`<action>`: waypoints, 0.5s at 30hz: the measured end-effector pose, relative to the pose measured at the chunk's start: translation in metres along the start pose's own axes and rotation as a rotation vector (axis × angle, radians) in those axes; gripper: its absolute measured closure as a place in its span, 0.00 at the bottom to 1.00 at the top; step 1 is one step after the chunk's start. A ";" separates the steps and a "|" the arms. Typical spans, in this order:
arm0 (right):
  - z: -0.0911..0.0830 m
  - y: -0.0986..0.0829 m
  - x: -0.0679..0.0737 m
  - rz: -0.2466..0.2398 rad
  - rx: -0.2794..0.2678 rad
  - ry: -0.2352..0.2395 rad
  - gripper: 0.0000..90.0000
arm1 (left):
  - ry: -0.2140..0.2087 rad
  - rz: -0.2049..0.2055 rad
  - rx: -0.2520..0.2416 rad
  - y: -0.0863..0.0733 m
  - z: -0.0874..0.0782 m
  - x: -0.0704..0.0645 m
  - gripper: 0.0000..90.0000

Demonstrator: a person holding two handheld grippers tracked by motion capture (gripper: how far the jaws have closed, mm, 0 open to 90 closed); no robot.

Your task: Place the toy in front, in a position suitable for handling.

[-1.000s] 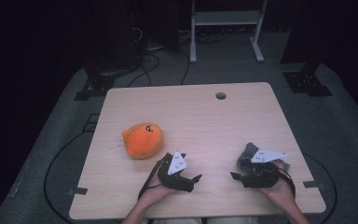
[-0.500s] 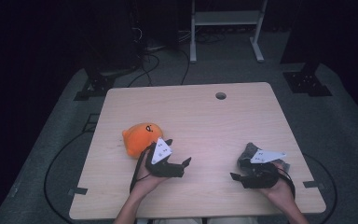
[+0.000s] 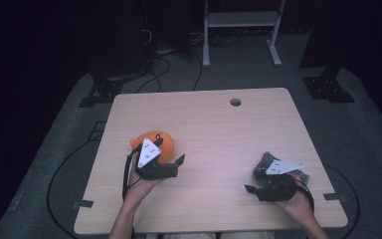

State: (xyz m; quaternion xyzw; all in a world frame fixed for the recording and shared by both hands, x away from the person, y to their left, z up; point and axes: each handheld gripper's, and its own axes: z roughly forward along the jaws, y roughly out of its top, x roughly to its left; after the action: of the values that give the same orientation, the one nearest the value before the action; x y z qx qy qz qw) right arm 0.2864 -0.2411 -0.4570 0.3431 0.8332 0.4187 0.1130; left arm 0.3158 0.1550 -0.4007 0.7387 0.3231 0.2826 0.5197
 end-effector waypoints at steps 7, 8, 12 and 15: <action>0.000 0.000 0.001 0.000 0.001 0.003 0.37 | 0.060 -0.006 -0.002 -0.002 -0.010 0.017 0.09; 0.000 0.000 0.001 0.000 0.004 0.003 0.37 | 0.068 -0.009 -0.002 -0.002 -0.011 0.020 0.09; 0.000 0.000 0.001 -0.001 0.002 0.004 0.37 | 0.094 -0.023 0.004 -0.005 -0.014 0.029 0.09; 0.001 0.000 0.000 0.003 0.003 0.004 0.37 | 0.120 -0.032 0.019 -0.010 -0.016 0.036 0.10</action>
State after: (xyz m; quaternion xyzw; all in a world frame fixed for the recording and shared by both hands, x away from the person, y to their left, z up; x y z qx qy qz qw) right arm 0.2864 -0.2406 -0.4575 0.3437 0.8335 0.4183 0.1103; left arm 0.3246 0.1946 -0.4022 0.7200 0.3680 0.3148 0.4971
